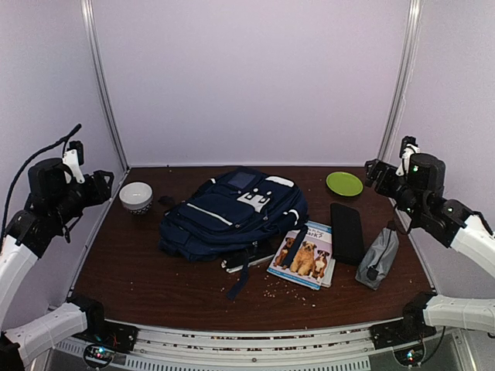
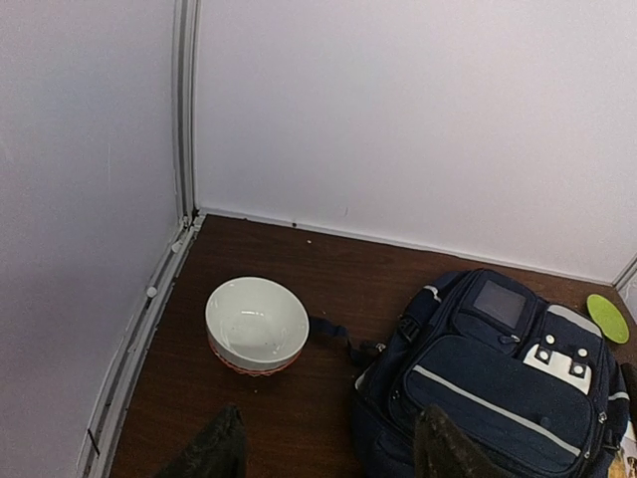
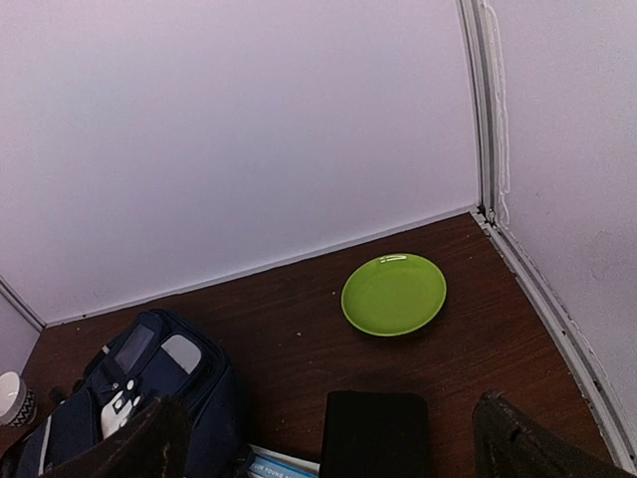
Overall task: Pack the student bag
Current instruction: Adjust the student bag at the center of the board.
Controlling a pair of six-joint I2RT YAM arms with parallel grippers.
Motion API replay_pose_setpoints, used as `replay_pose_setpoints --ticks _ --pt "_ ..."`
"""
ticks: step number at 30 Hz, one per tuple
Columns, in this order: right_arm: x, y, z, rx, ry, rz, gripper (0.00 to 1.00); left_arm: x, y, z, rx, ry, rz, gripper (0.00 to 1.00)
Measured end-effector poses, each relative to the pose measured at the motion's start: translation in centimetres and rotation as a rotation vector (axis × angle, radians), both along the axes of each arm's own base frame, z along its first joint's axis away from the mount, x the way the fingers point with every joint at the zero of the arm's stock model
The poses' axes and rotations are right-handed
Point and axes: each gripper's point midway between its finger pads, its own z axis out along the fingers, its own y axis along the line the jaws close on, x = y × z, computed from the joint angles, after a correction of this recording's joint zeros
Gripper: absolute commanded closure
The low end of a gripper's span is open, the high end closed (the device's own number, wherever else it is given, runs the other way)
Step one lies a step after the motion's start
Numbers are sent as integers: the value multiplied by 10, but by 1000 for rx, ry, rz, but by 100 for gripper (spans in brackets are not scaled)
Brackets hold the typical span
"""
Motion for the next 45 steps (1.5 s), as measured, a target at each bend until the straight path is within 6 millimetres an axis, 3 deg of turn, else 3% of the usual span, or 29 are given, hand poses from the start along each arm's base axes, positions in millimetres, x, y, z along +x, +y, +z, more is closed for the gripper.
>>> replay_pose_setpoints --ticks 8,11,14,18,24,28,31,37,41,45 --pt "2 19 -14 -5 42 88 0 3 -8 -1 -18 -16 -39 2" --pt "1 39 -22 -4 67 137 0 5 -15 -6 -27 -16 -78 2" --pt "-3 67 -35 17 107 201 1 11 -32 -6 -43 2 -166 2" --pt "-9 112 -55 70 155 279 3 26 -52 12 -49 7 -257 2" --pt "-16 183 -113 92 304 352 11 27 -53 -16 -36 78 -261 2" --pt "-27 230 -139 95 375 403 13 21 -50 -11 -35 64 -257 2" --pt "-42 270 -134 91 372 476 14 14 -48 -1 -37 29 -255 3" --pt "-68 347 -86 -38 281 642 21 13 -46 -1 -32 28 -244 4" --pt "-62 383 -65 -182 242 712 29 15 -45 -8 -25 56 -238 4" --pt "-61 408 -72 -360 241 774 33 15 -44 -12 -18 70 -234 4"
